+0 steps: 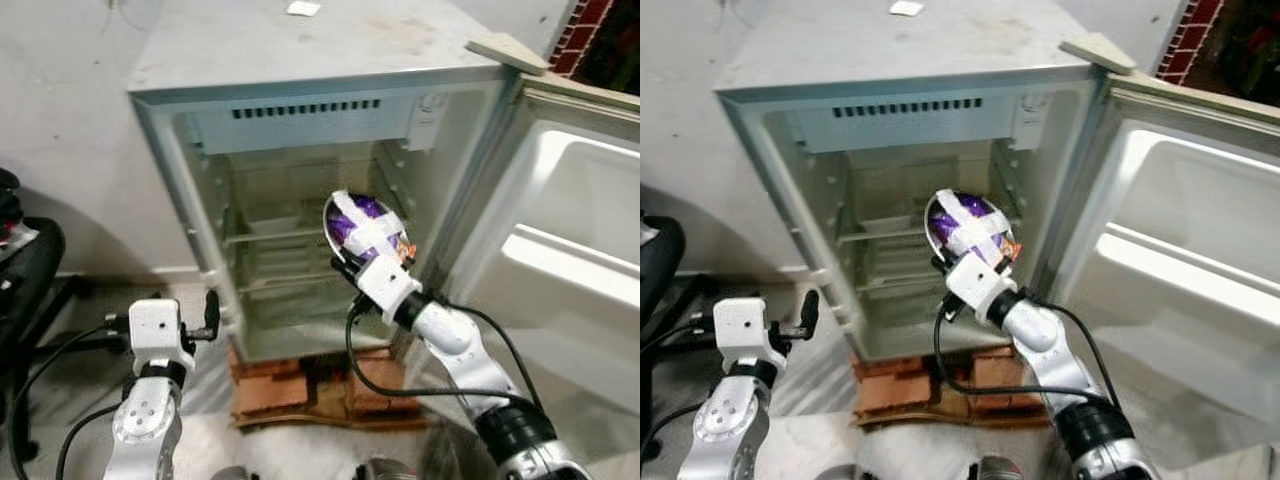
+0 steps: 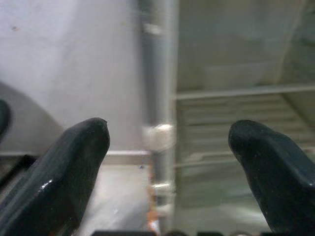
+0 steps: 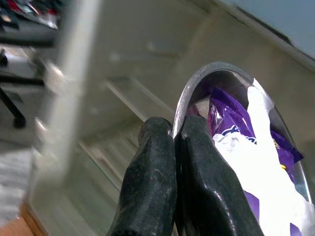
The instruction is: Restocking fridge
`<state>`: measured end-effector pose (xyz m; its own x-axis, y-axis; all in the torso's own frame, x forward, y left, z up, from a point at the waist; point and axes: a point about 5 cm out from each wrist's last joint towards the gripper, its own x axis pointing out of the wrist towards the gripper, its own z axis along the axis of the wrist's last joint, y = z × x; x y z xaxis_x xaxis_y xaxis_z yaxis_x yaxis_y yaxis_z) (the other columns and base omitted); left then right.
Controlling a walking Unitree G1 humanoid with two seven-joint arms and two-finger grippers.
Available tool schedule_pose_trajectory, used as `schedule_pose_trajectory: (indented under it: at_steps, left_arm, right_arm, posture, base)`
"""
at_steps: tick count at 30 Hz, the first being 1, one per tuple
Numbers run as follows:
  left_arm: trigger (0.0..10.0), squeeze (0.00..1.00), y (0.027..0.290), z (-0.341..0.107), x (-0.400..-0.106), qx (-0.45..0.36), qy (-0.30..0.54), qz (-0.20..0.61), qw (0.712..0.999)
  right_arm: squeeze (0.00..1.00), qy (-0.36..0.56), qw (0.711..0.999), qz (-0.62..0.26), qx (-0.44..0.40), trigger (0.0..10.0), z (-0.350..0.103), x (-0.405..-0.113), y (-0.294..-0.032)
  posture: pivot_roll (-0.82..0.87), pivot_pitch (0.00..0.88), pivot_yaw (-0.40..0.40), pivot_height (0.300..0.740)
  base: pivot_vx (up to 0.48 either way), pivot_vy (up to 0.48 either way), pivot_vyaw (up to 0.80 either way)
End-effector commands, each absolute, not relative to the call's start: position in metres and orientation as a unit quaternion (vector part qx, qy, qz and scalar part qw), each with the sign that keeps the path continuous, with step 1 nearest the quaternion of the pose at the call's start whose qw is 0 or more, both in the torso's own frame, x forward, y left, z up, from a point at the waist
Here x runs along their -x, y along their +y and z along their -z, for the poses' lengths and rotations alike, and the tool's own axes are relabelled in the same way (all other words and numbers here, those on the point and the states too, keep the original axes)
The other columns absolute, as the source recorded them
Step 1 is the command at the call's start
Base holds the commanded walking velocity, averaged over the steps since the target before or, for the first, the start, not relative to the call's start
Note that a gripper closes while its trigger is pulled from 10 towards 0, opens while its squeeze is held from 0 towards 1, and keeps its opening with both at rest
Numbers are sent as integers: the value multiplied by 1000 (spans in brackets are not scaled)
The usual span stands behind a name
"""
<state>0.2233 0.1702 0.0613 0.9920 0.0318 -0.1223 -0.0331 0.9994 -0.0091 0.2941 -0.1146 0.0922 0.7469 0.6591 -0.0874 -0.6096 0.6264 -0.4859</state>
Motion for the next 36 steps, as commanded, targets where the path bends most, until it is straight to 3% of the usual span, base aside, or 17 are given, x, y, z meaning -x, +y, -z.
schedule_pose_trajectory:
  at_steps: [1,10,23,29,36]
  left_arm:
    - [10000,0,174,-60,-222,-4,65,-20,998]
    - [10000,0,174,-60,-222,-3,66,-20,998]
    - [10000,0,177,-60,-223,-2,68,-26,997]
    - [10000,0,177,-53,-216,-8,97,-29,995]
    - [10000,0,172,-41,-185,-3,151,-9,989]
  right_arm:
    - [0,-68,898,-355,251,10000,-100,-297,-111]
    - [0,-73,889,-375,251,10000,-100,-293,-107]
    - [0,-67,899,-353,250,10000,-100,-299,-111]
    - [0,-62,901,-344,258,10000,-99,-304,-111]
    - [0,-46,892,-350,281,10000,-98,-322,-102]
  posture:
    - [5,73,-5,740]
    - [6,71,-4,740]
    - [8,83,-4,740]
    - [22,98,-4,740]
    - [69,151,-23,740]
  base:
    - [296,0,0]
    - [293,0,480]
    - [101,0,0]
    - [0,0,0]
    - [0,0,0]
